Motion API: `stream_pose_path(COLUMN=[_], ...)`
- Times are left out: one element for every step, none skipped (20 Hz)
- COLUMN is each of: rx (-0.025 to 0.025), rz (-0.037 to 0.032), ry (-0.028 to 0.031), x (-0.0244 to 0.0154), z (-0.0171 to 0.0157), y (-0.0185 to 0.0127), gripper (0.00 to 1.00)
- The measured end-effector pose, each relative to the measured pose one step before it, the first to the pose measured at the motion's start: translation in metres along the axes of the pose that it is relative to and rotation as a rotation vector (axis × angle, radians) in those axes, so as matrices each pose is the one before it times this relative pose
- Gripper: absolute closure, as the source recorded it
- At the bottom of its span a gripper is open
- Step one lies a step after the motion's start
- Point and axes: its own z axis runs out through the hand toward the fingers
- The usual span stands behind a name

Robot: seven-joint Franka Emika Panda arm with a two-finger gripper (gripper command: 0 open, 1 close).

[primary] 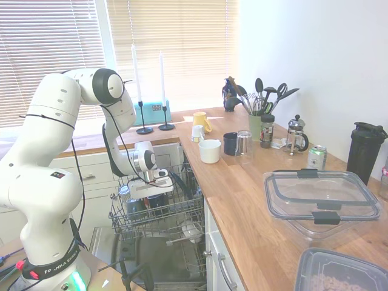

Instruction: Move a mug from dishwasher to table

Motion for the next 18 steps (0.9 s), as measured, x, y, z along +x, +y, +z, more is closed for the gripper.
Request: stream_pose_path(rx=[0.00258, 0.00311, 0.00257, 0.00095, 0.00068, 0.00080, 0.00099, 0.00255, 0.00124, -0.00026, -0.00038, -0.00048, -0.00055, -0.00053, -0.00007, 0.00060, 0.00117, 0.00142], rz=[-0.00065, 0.00037, -0.00144, -0.00194, -0.00018, 0.00192, 0.00218, 0.00349, 0.00046, -0.00142, -0.00044, -0.00035, -0.00020, -0.00029, 0.00028, 0.00057, 0.00093, 0.00138], ry=[-0.00145, -0.00169, -0.00100, -0.00029, -0.00029, -0.00063, -0.00040, -0.00082, -0.00041, -0.00022, -0.00124, -0.00182, -0.00218, -0.00217, -0.00197, -0.00163, -0.00129, -0.00098], x=[0.00007, 0.00014, 0.00026, 0.00038, 0.00067, 0.00041, 0.00017, 0.00006, -0.00025, -0.00039, -0.00043, -0.00039, -0.00037, -0.00036, -0.00032, -0.00032, -0.00031, -0.00024], z=[0.00001, -0.00003, -0.00016, -0.00007, -0.00002, 0.00007, -0.00004, -0.00026, -0.00028, -0.00002, 0.00054, 0.00095, 0.00123, 0.00118, 0.00104, 0.00101, 0.00073, 0.00048], y=[0.00014, 0.00018, 0.00012, 0.00063, 0.00143, 0.00109, 0.00024, -0.00054, -0.00120, -0.00083, -0.00011, -0.00012, -0.00009, -0.00015, -0.00019, -0.00047, -0.00082, -0.00073], gripper=[1.00, 1.00, 1.00, 1.00, 1.00, 1.00, 1.00, 1.00, 1.00, 1.00, 1.00, 1.00, 1.00, 1.00, 1.00, 1.00, 1.00, 1.00])
